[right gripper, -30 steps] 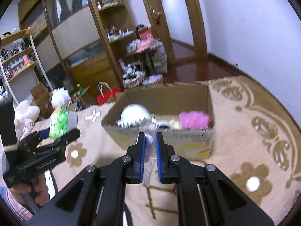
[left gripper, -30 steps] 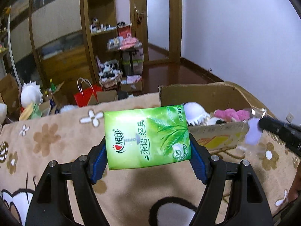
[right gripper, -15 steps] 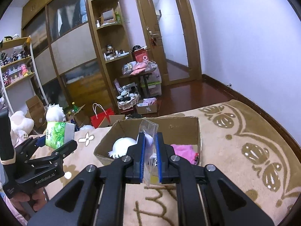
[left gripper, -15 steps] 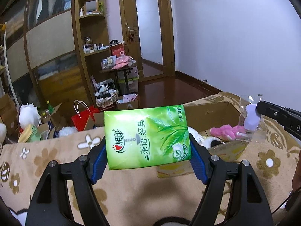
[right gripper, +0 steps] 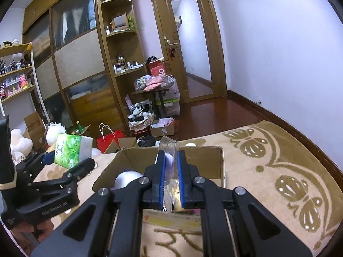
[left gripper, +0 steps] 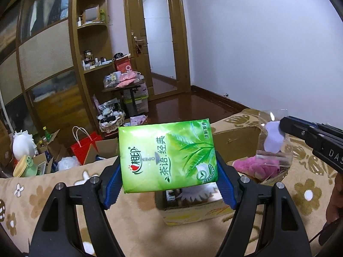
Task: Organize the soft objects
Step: 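Carry the tissue pack and plastic bag over the box and release both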
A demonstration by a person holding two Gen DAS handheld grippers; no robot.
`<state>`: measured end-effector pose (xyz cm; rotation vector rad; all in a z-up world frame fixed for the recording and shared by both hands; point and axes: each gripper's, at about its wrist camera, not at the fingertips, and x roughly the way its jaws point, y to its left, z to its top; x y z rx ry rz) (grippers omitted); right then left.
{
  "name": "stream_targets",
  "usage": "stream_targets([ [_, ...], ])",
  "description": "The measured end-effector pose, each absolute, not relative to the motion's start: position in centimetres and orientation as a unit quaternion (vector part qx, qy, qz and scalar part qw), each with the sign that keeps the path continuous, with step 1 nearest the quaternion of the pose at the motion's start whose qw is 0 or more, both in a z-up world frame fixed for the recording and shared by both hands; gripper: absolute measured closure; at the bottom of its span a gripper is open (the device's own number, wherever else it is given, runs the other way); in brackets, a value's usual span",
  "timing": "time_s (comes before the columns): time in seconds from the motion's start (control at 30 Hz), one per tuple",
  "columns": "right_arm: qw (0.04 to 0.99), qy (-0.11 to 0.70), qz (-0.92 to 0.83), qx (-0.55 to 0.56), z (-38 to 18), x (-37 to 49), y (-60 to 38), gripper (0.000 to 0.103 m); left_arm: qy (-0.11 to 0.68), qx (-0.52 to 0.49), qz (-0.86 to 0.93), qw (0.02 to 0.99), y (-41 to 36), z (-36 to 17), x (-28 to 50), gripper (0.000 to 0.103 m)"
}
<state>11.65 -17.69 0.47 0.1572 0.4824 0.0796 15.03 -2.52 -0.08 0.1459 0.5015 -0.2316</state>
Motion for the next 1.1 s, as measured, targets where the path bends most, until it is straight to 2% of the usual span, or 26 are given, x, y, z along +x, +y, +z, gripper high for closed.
stream_targets([
  [0.83,0.951,0.281,0.047,0.122,-3.5,15.2,-19.4,0.09,0.294,0.081,-0.147,0.941,-6.1,-3.8,19.6,0.027],
  [0.9,0.949,0.286,0.049,0.124,-3.7,15.3,-19.4,0.088,0.295,0.08,-0.149,0.94,-6.1,-4.0,19.5,0.024],
  [0.97,0.947,0.291,0.054,0.127,-3.8,15.4,-19.5,0.088,0.298,0.079,-0.142,0.941,-6.0,-4.1,19.4,0.017],
  [1.1,0.946,0.291,0.054,0.131,-3.9,15.2,-19.7,0.088,0.306,0.07,-0.133,0.94,-5.4,-4.0,19.2,0.015],
])
